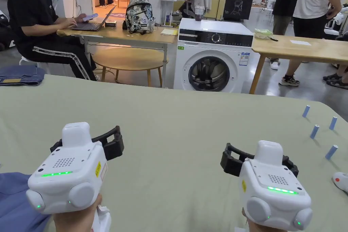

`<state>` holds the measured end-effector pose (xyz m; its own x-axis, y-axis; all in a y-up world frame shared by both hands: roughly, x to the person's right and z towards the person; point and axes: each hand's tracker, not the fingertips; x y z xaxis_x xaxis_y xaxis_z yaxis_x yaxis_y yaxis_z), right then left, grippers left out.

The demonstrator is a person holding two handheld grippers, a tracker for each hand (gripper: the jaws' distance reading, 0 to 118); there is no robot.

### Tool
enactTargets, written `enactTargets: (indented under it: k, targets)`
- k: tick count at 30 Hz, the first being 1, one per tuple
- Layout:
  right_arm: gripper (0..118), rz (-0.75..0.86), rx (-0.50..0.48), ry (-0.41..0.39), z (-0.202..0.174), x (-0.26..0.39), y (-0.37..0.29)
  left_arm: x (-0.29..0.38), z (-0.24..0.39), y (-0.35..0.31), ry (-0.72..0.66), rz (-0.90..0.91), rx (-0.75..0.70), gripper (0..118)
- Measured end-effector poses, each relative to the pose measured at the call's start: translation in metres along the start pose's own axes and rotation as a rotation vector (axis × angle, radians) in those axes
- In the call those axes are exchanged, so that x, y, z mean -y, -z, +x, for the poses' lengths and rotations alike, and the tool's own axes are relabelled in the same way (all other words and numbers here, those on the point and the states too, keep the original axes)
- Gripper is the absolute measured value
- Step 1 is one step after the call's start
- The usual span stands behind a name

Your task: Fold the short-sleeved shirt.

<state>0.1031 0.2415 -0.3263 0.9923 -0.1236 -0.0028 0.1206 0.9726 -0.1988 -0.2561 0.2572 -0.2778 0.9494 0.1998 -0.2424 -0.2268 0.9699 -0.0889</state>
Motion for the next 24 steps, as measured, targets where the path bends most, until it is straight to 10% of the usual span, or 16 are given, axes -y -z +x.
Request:
enactTargets:
  k: [8,19,24]
  targets:
    - [118,0.047,0.02,-0.138,-0.001,0.004,0.005,-0.005,0.01,-0.007,0.175,0.039,0.052,100]
    - [118,0.04,0.021,-0.121,-0.005,0.013,0.007,-0.007,0.019,-0.018,0.229,0.086,0.017,100]
    - [77,0.045,0.02,-0.107,-0.011,0.012,0.003,-0.006,0.019,-0.019,0.251,0.107,-0.027,100]
